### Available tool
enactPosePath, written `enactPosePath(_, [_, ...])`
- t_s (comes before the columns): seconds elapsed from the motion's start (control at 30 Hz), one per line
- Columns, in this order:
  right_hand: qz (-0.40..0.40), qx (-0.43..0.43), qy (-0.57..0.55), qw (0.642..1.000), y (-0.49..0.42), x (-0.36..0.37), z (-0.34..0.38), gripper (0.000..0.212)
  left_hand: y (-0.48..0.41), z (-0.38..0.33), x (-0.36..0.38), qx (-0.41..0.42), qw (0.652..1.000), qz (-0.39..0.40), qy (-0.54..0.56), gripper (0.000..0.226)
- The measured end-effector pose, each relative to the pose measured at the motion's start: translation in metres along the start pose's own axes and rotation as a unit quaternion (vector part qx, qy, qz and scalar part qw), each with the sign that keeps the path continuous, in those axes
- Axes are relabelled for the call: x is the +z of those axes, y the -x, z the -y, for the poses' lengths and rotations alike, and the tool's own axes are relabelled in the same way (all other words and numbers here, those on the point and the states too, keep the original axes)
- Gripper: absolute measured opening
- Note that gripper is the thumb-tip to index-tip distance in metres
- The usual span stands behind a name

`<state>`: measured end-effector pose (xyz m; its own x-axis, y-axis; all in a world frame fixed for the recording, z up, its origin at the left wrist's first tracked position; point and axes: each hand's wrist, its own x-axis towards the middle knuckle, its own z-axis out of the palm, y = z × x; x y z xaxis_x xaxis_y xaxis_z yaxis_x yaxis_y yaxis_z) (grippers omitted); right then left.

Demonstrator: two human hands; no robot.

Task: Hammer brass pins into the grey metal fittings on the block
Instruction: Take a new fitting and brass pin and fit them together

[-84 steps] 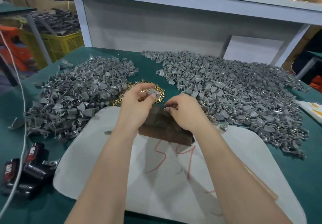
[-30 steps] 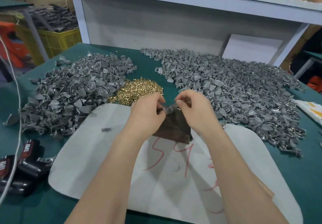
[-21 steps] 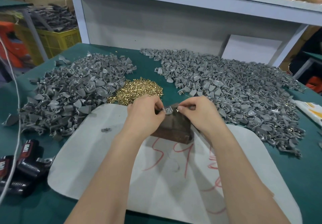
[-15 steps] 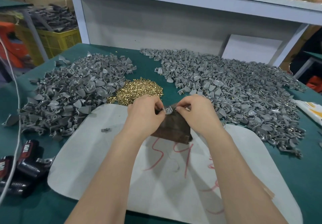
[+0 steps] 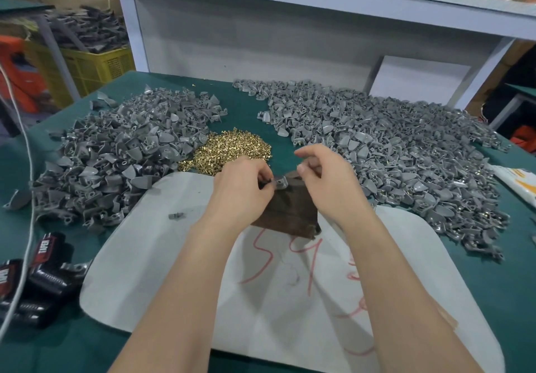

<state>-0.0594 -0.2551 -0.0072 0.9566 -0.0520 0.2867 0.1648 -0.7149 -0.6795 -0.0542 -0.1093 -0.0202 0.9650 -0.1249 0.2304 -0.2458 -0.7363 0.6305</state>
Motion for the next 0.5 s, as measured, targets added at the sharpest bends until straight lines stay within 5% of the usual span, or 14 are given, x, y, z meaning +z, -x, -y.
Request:
enactPosePath(0.27, [0.001, -0.007, -0.096, 0.995, 0.001, 0.008, 0.005, 0.017, 0.002, -0.001, -0.002, 0.001, 1.0, -0.006, -0.002, 0.006])
enactPosePath(0.5, [0.017, -0.042, 0.016, 0.999, 0.004, 0.016, 0.003, 0.005, 0.002, -0.001, -0.002, 0.001, 1.0, -0.005, -0.006, 0.008])
